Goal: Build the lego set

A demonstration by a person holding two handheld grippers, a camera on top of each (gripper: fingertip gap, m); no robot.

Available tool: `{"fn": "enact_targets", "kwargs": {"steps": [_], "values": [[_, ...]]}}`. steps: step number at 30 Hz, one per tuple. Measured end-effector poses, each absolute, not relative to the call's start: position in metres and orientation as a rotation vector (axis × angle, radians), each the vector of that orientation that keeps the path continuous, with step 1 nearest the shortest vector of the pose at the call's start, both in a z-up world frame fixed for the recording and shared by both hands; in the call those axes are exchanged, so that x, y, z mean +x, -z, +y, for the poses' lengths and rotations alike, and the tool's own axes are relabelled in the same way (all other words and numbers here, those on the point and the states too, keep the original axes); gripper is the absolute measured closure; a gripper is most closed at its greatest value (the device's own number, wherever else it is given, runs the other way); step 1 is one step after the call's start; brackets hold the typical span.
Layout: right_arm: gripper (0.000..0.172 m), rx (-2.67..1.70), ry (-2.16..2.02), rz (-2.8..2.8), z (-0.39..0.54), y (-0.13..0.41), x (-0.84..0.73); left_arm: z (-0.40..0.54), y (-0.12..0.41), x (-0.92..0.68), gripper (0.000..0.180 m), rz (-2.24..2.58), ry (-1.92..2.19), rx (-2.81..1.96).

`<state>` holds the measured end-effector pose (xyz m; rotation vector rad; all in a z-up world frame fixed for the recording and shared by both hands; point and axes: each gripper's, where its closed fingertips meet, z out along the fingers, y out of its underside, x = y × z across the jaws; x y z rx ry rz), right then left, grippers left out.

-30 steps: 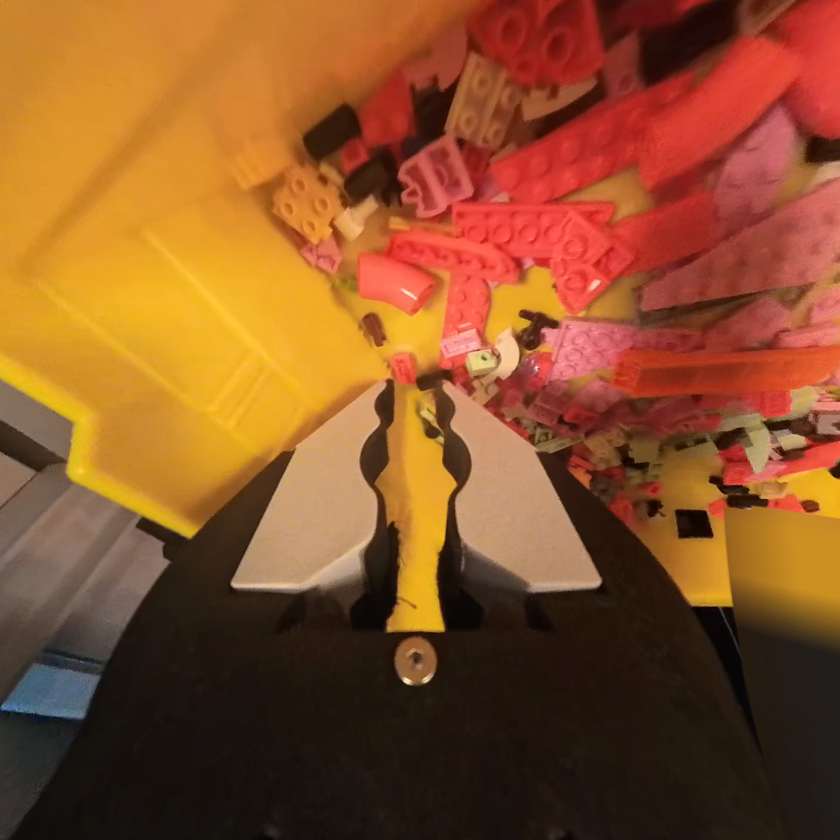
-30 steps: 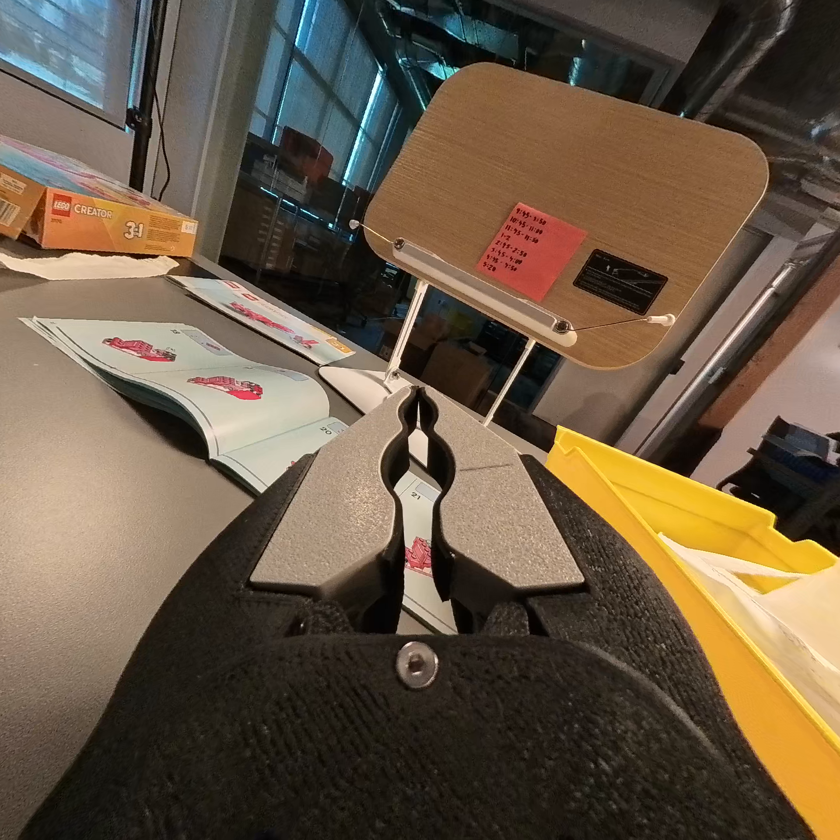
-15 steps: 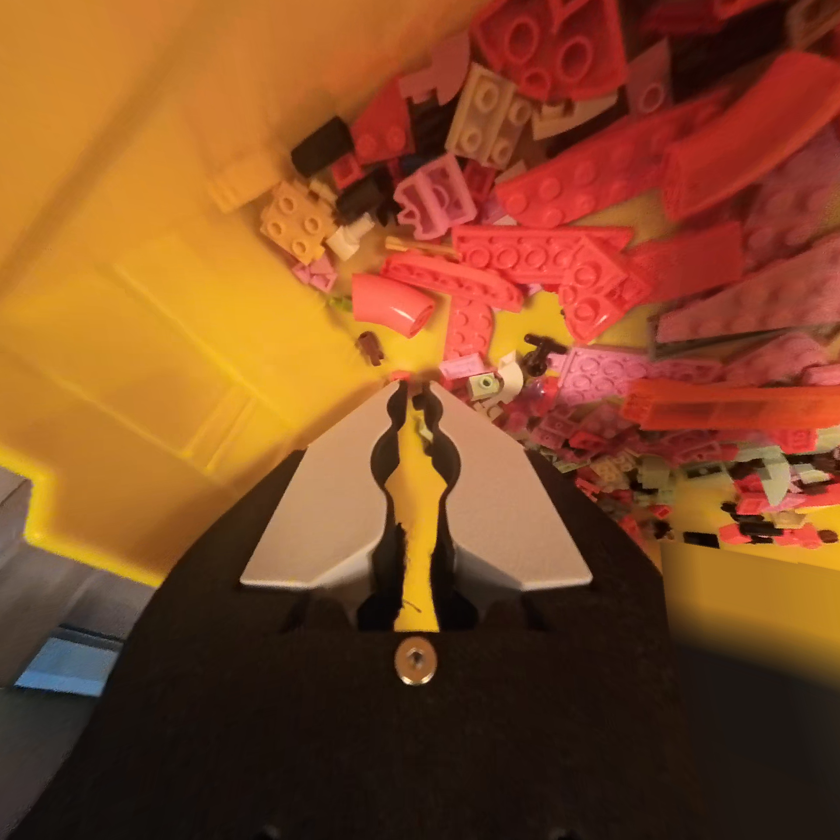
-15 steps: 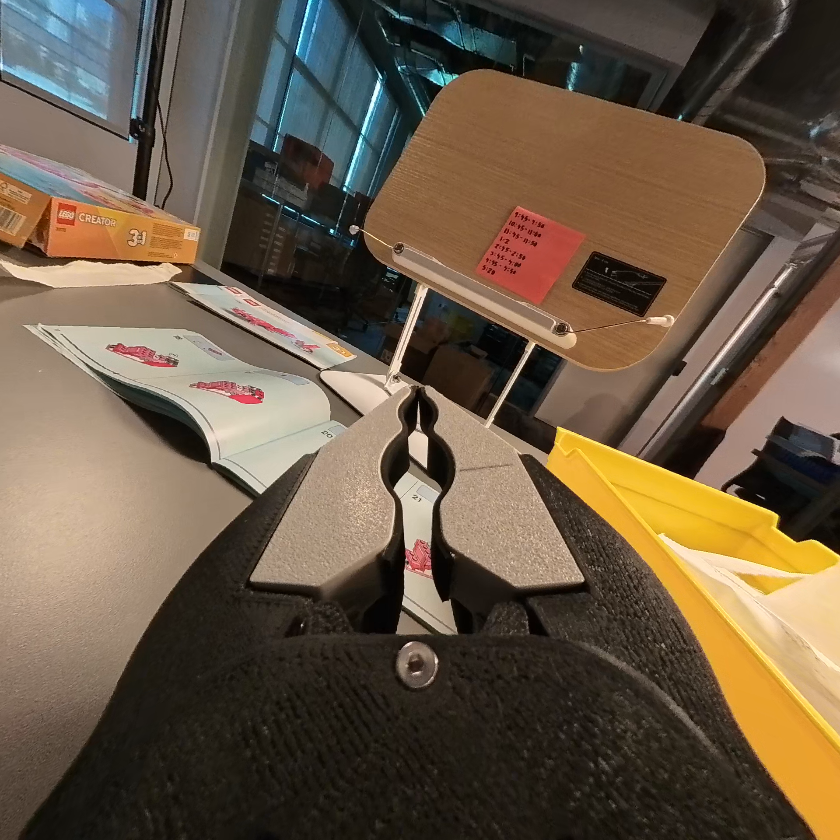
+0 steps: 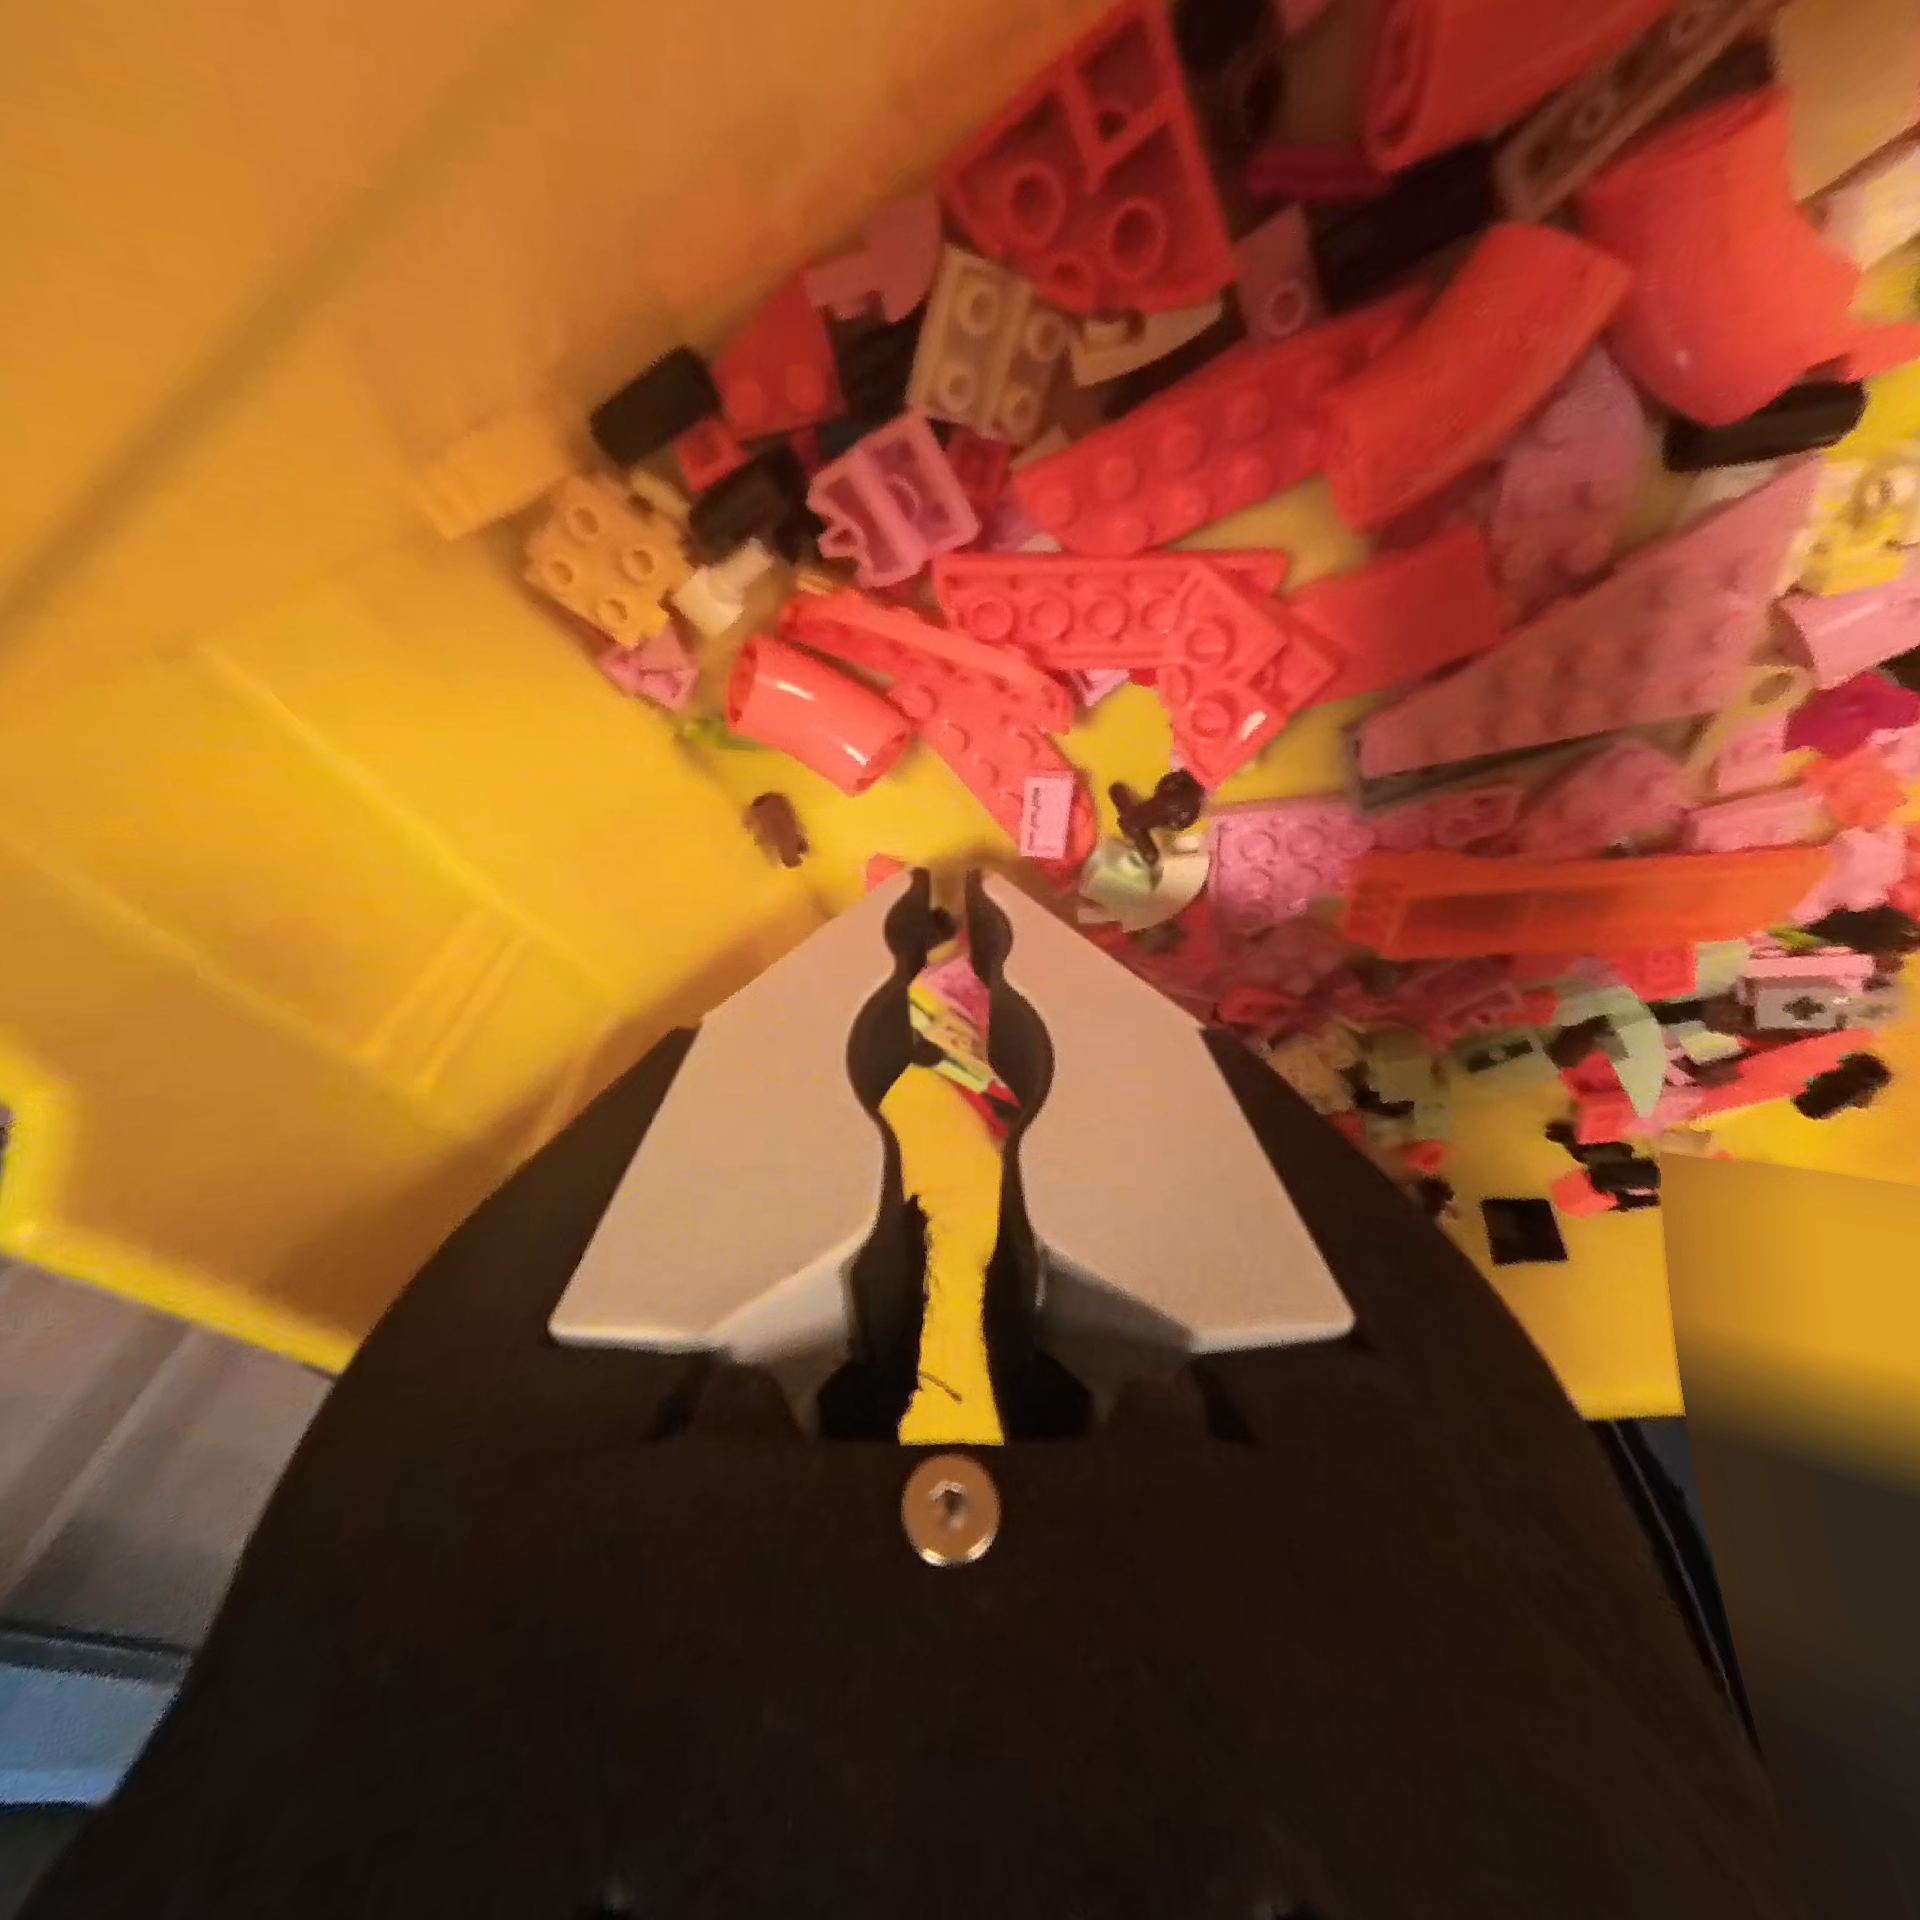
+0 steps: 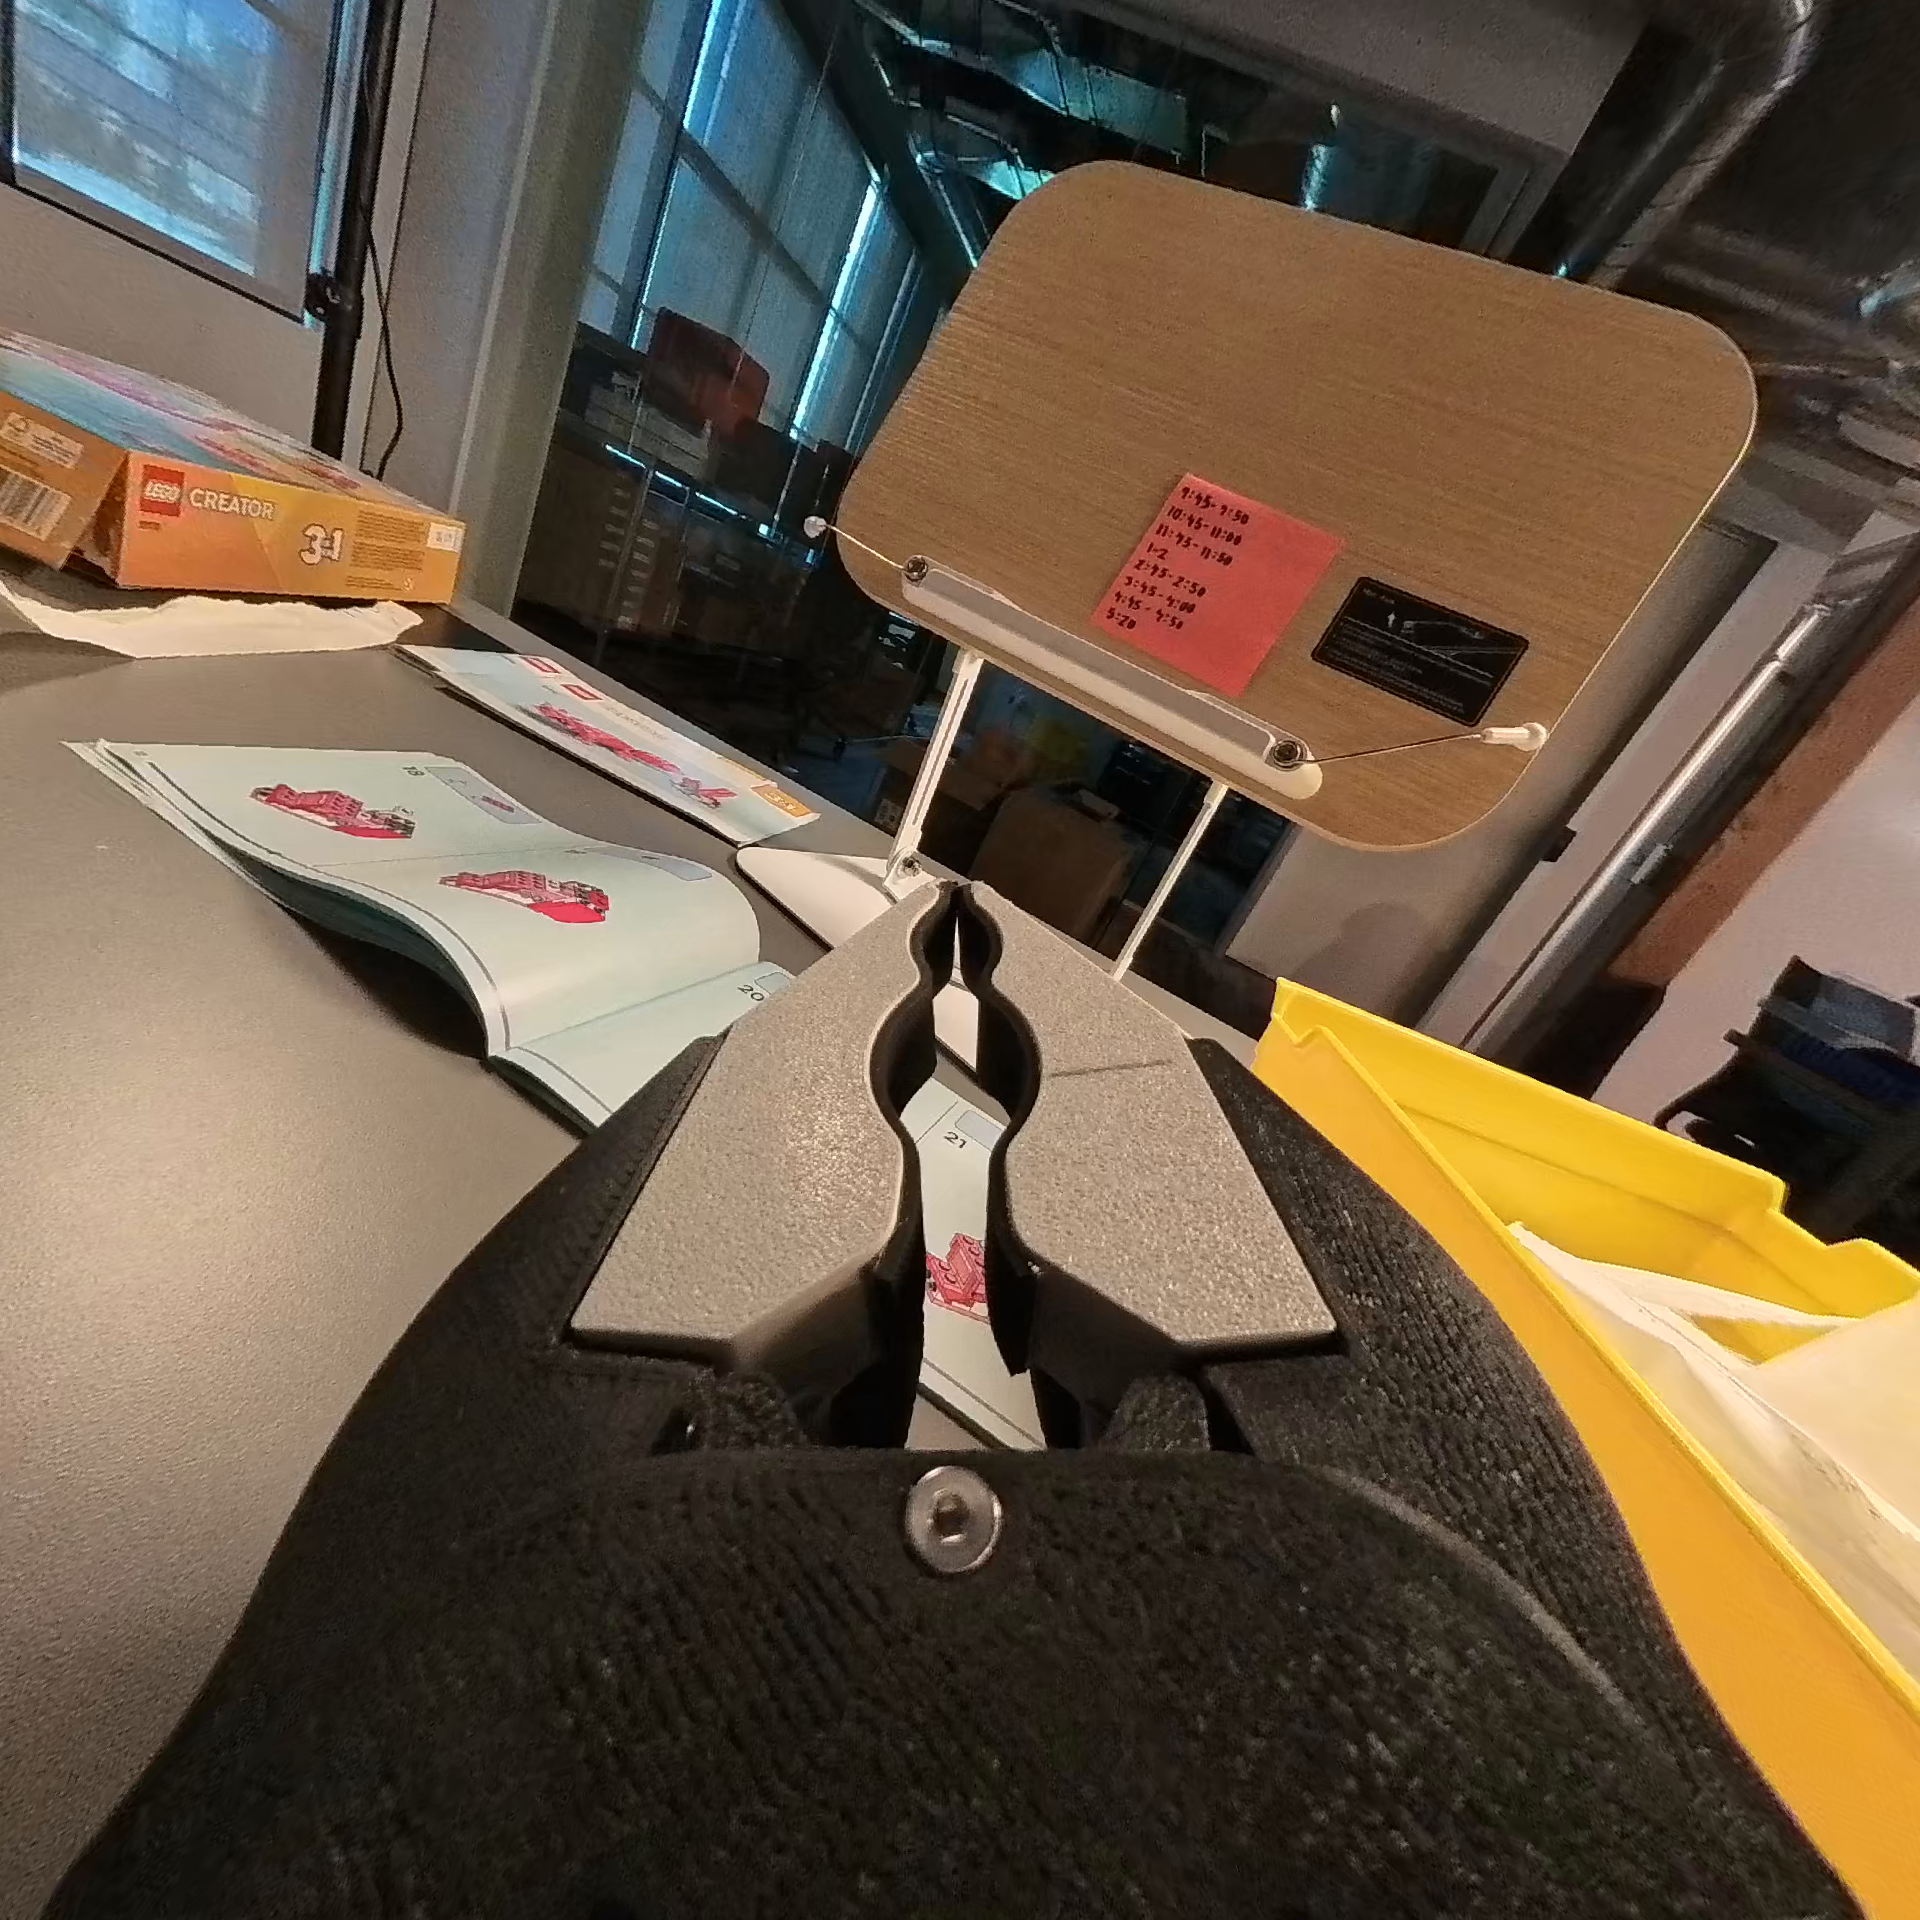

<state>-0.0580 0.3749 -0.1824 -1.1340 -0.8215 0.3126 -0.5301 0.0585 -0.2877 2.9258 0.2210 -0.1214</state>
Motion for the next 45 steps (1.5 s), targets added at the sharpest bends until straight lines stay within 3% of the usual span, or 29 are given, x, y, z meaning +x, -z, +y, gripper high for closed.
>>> {"fn": "enact_targets", "kwargs": {"steps": [8,17,23,29,35,45], "values": [[0.172,-1.135,-0.310,-0.822,0.375,0.183,-0.058,0.053,0.289,-0.540,0.162,0.253,0.202,2.896],[0.172,-1.136,-0.308,-0.810,0.377,0.182,-0.057,0.049,0.290,-0.539,0.174,0.205,0.149,2.875],[0.172,-1.104,-0.296,-0.788,0.374,0.176,-0.057,0.085,0.225,-0.514,0.174,0.043,0.346,3.023],[0.172,-1.062,-0.276,-0.704,0.375,0.159,-0.038,0.180,0.172,-0.335,0.174,-0.577,-0.103,3.219],[0.172,-1.067,-0.318,-0.663,0.366,0.156,-0.014,0.248,0.209,-0.182,0.174,-1.101,-0.204,3.001],[0.172,-1.064,-0.368,-0.682,0.355,0.158,-0.009,0.309,0.299,-0.118,0.174,-1.074,-0.003,2.831]]}}
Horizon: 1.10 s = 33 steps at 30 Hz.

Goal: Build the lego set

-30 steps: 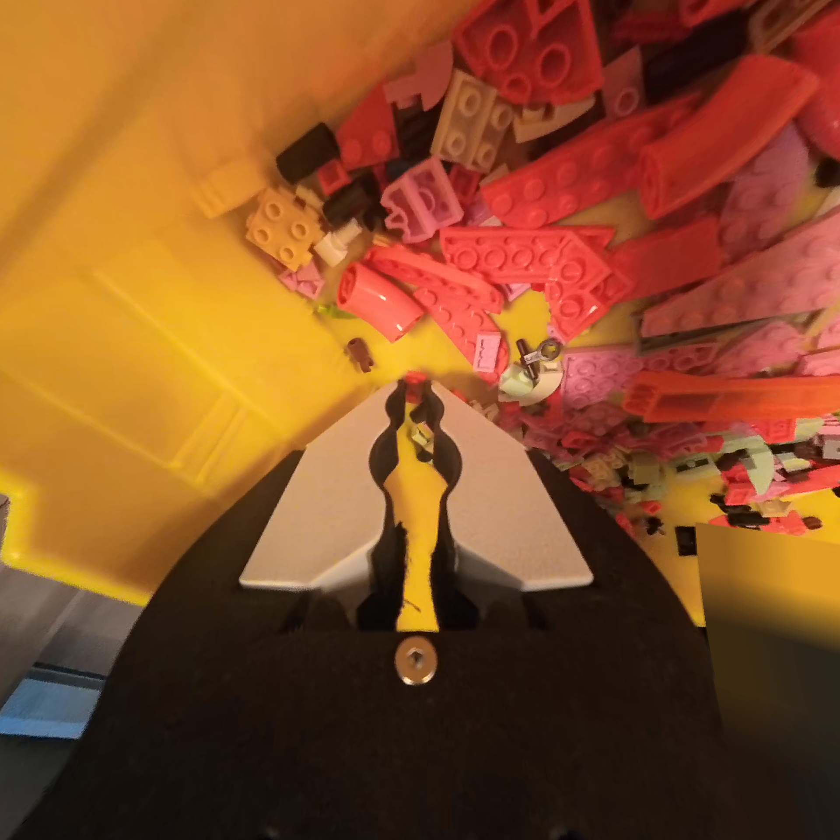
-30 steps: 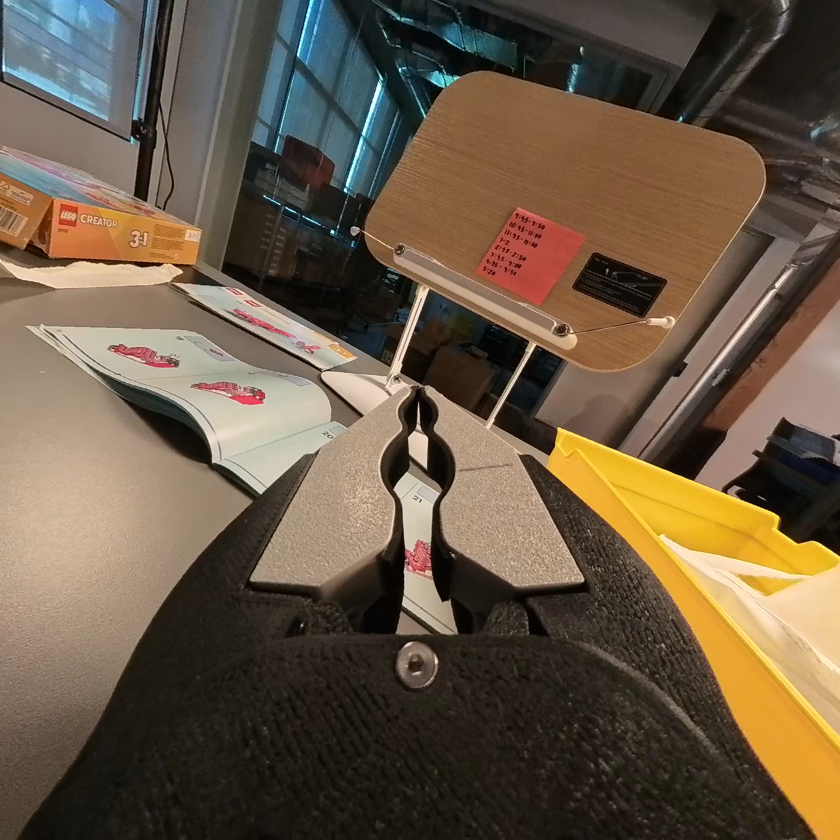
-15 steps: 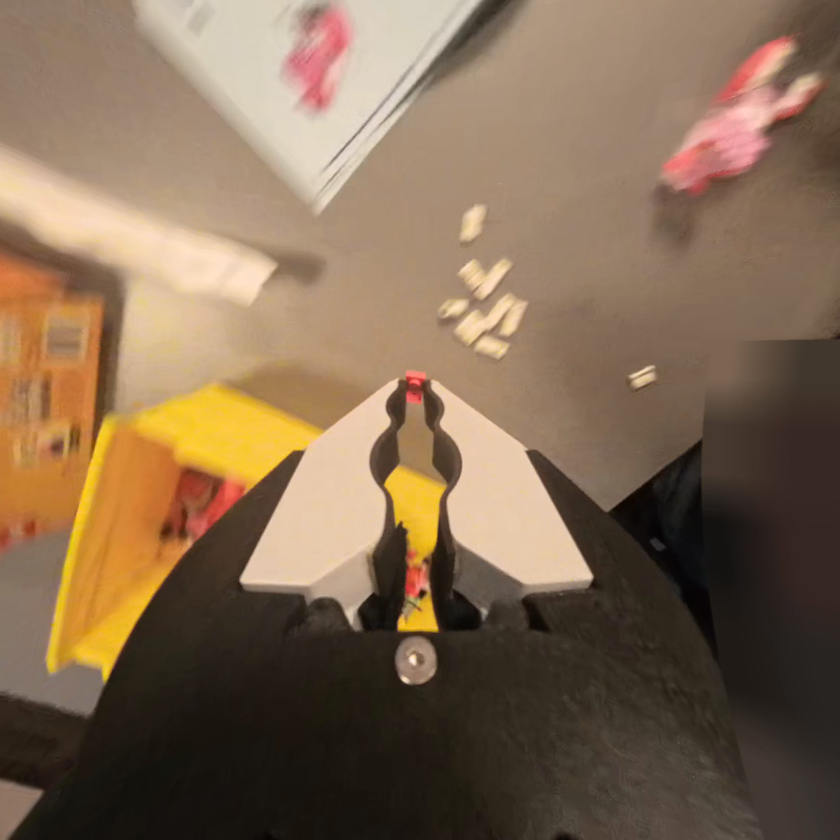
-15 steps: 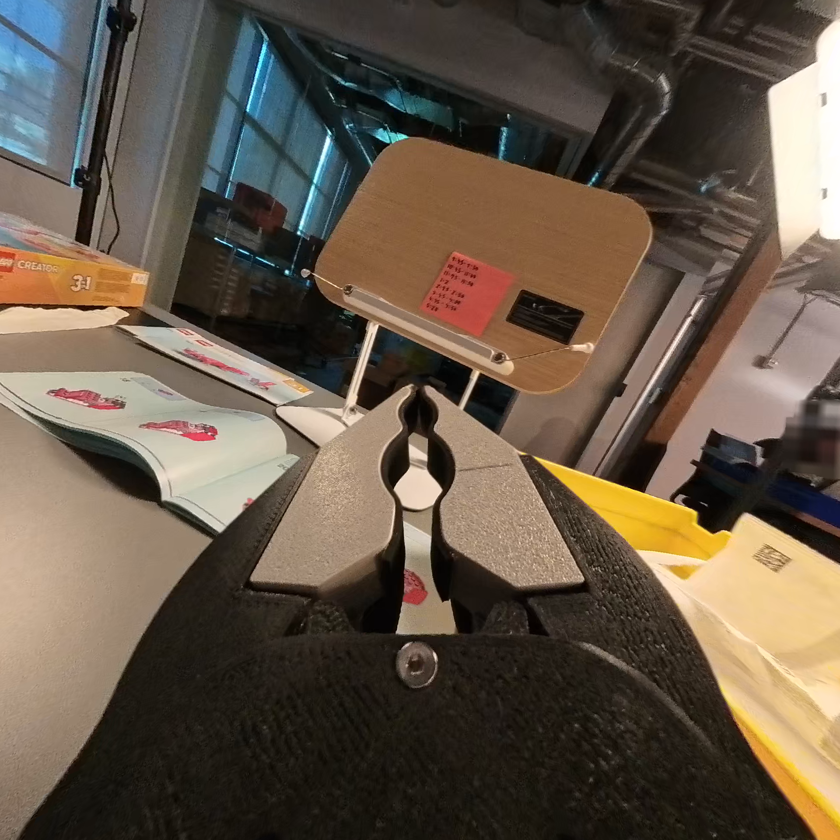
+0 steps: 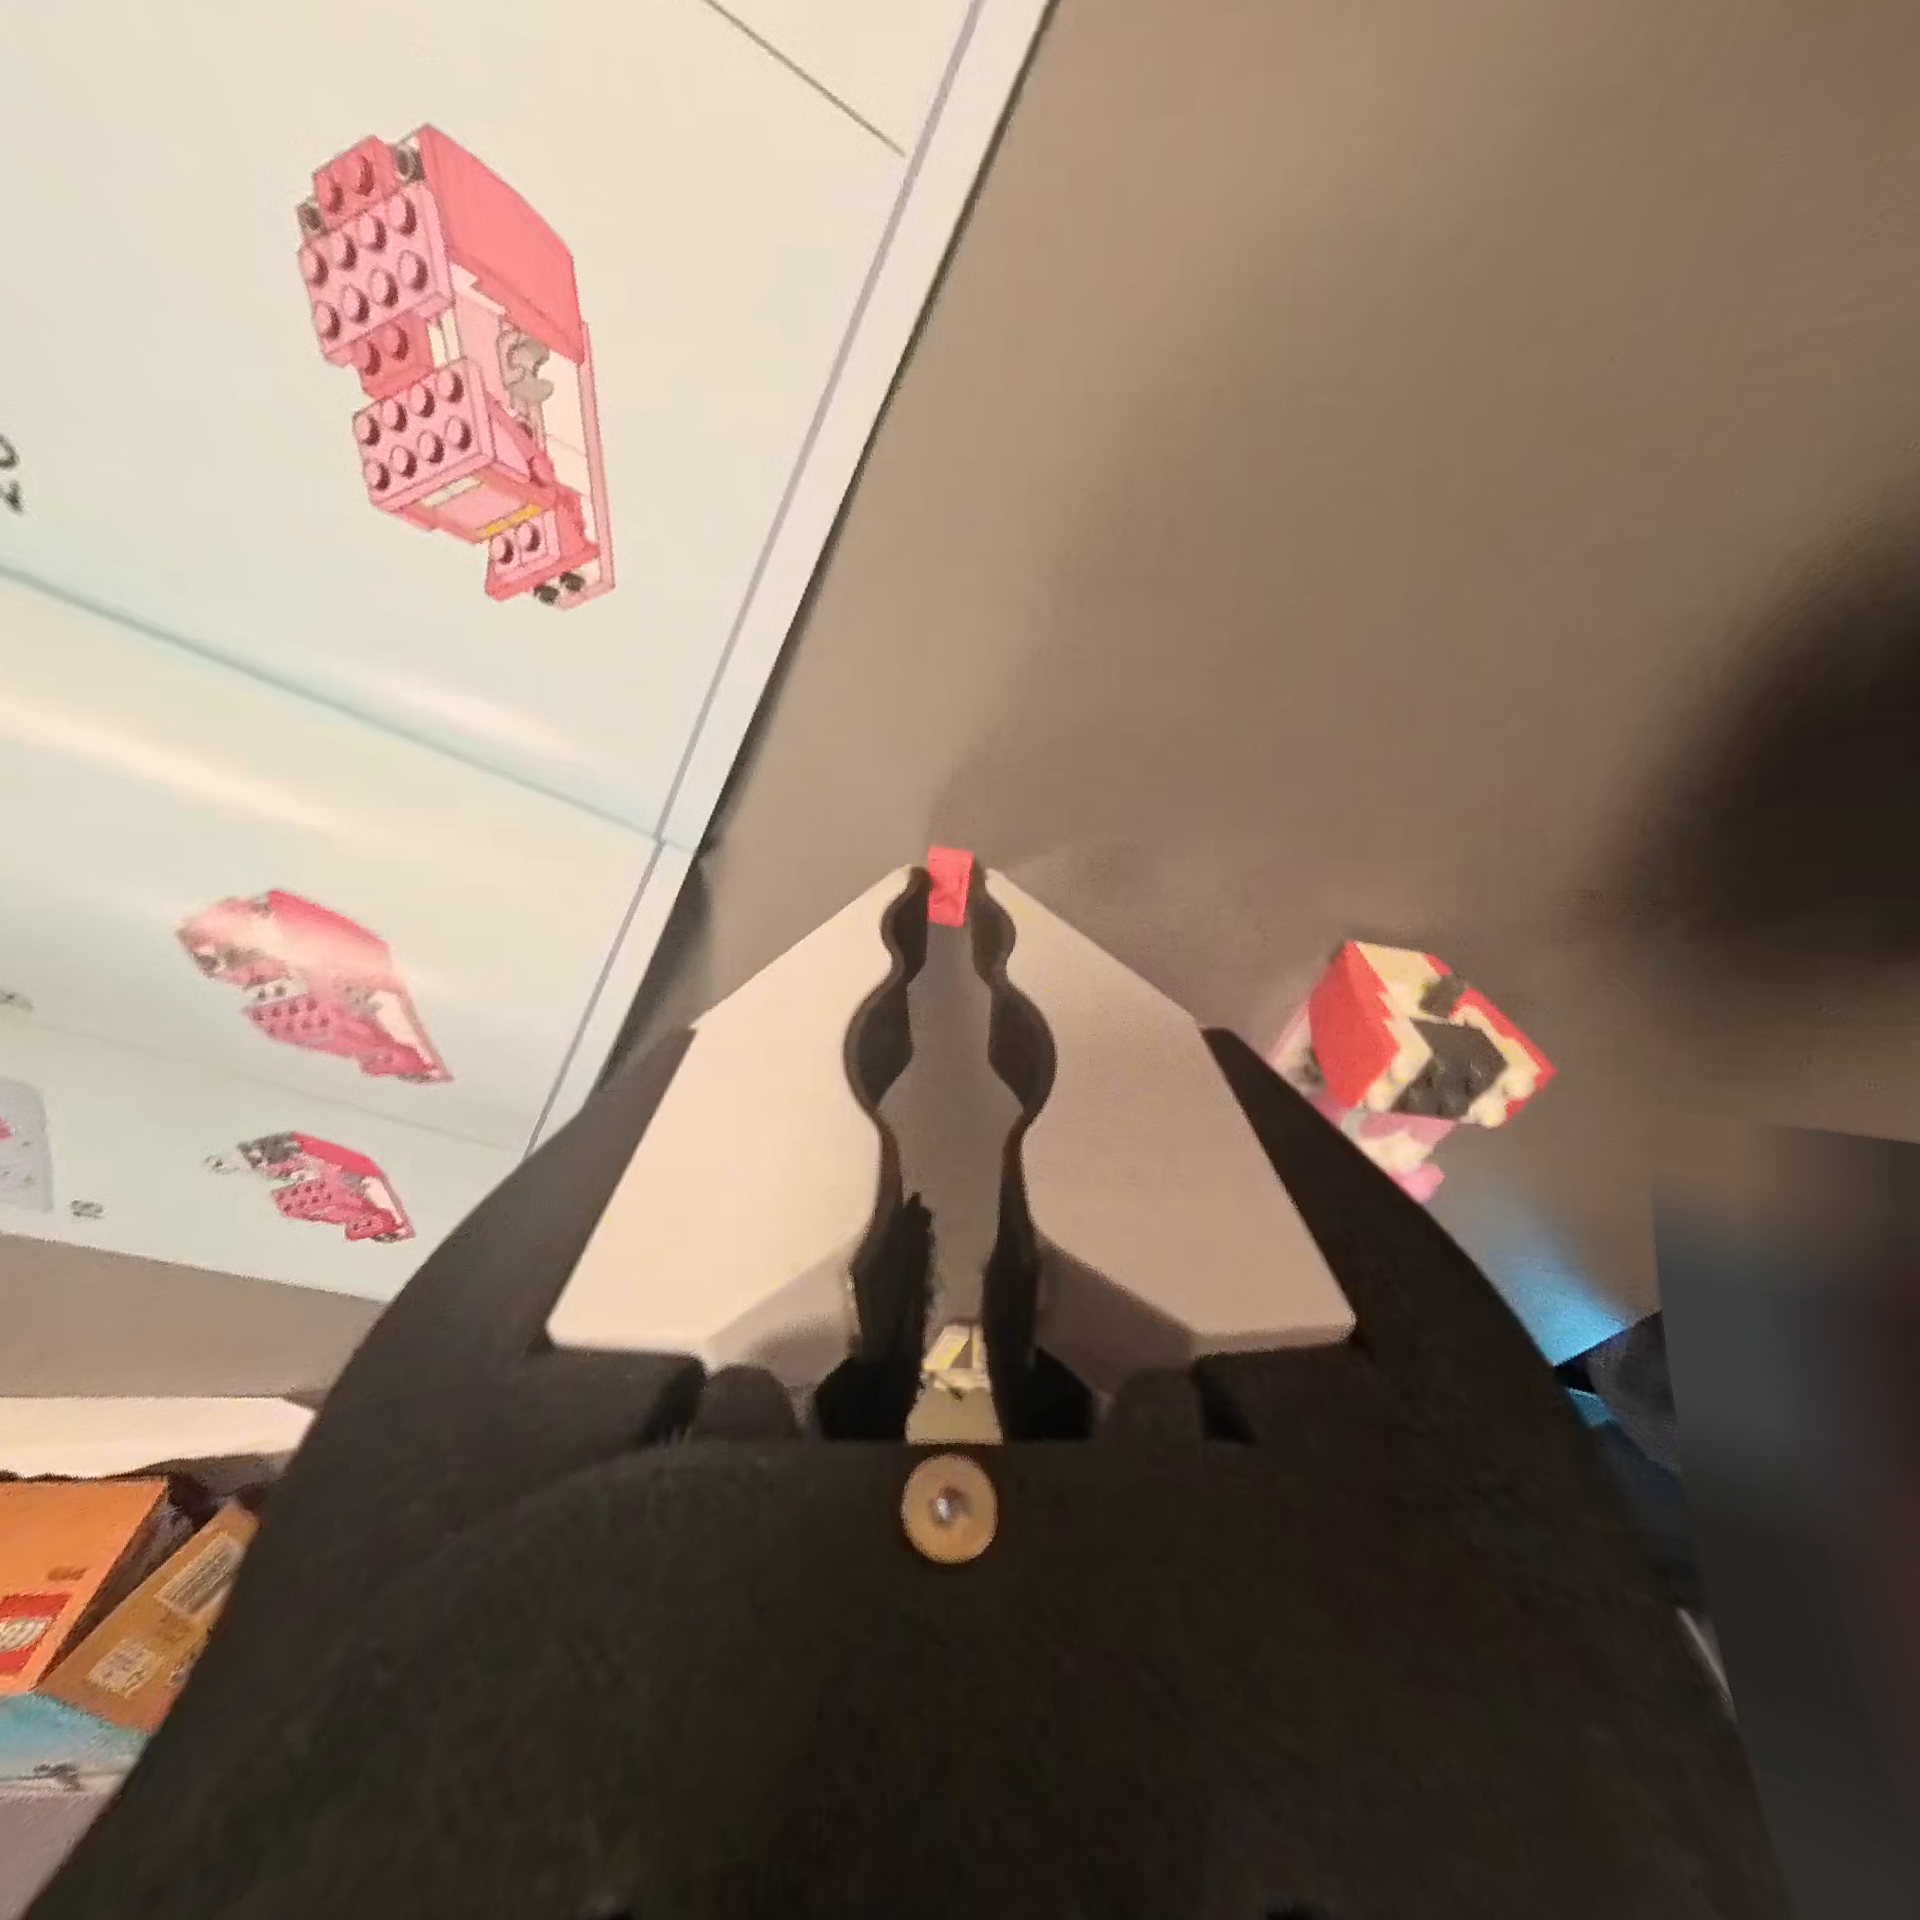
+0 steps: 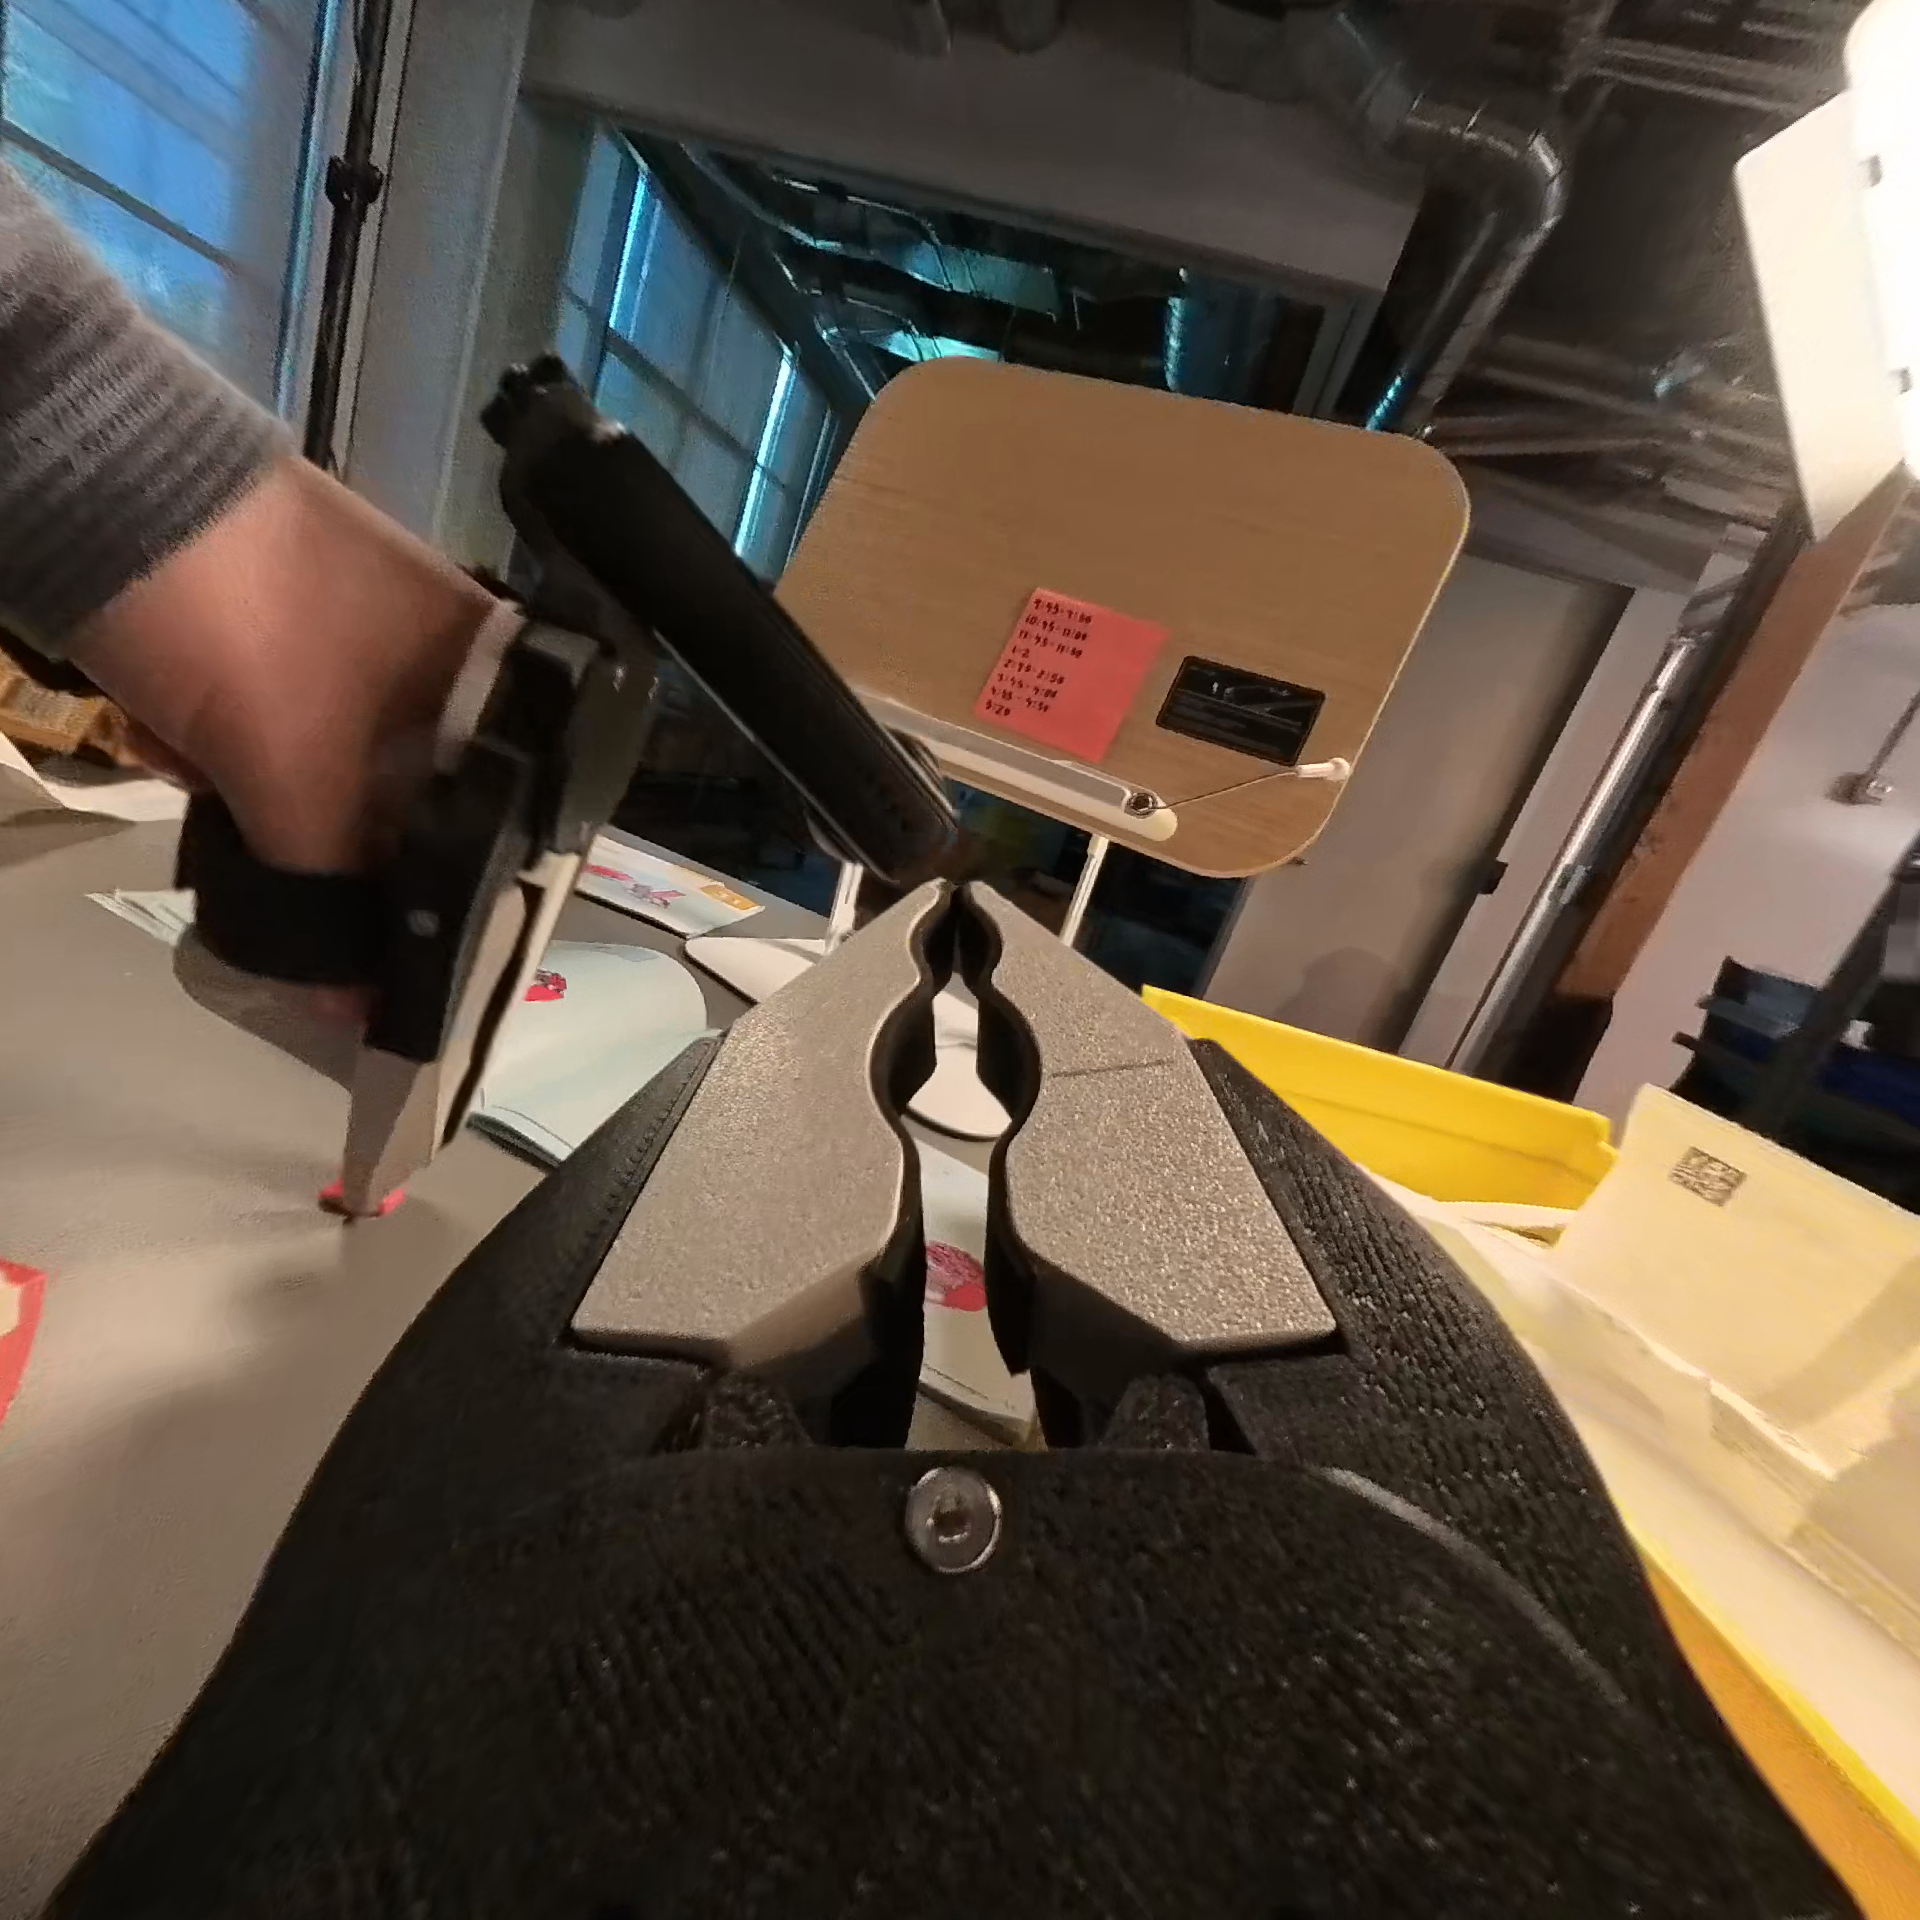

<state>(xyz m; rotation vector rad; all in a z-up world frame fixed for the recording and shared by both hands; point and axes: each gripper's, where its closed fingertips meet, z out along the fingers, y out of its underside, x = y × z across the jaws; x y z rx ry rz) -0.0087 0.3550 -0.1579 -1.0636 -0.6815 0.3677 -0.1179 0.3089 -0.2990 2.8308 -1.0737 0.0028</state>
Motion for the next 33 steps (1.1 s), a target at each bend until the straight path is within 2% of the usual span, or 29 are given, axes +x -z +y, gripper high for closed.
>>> {"fn": "enact_targets", "kwargs": {"steps": [4,6,13,16,19,22,27,30,33], "values": [[0.172,-1.067,-0.408,-0.680,0.358,0.158,-0.016,0.311,0.301,-0.111,0.173,-1.032,-0.031,2.835],[0.172,-1.068,-0.419,-0.683,0.358,0.159,-0.018,0.309,0.301,-0.109,0.167,-1.016,-0.065,2.827],[0.172,-1.072,-0.450,-0.711,0.357,0.161,-0.026,0.319,0.279,-0.102,0.101,-1.088,-0.241,3.154],[0.172,-1.070,-0.462,-0.775,0.353,0.169,-0.036,0.295,0.258,-0.091,0.086,-1.157,-0.641,3.351],[0.172,-1.014,-0.539,-0.855,0.341,0.170,-0.049,0.246,0.251,-0.078,0.075,-1.372,-1.055,3.302],[0.170,-0.982,-0.607,-0.929,0.333,0.173,-0.061,0.223,0.262,-0.077,0.080,-1.559,-1.035,3.334],[0.162,-0.993,-0.604,-0.978,0.342,0.178,-0.072,0.216,0.289,-0.077,0.107,-1.641,-0.934,3.299],[0.160,-1.005,-0.574,-0.937,0.355,0.175,-0.069,0.222,0.295,-0.075,0.131,-1.668,-0.939,3.328],[0.160,-1.003,-0.604,-0.925,0.358,0.172,-0.068,0.228,0.298,-0.078,0.144,-1.706,-0.870,3.368]]}}
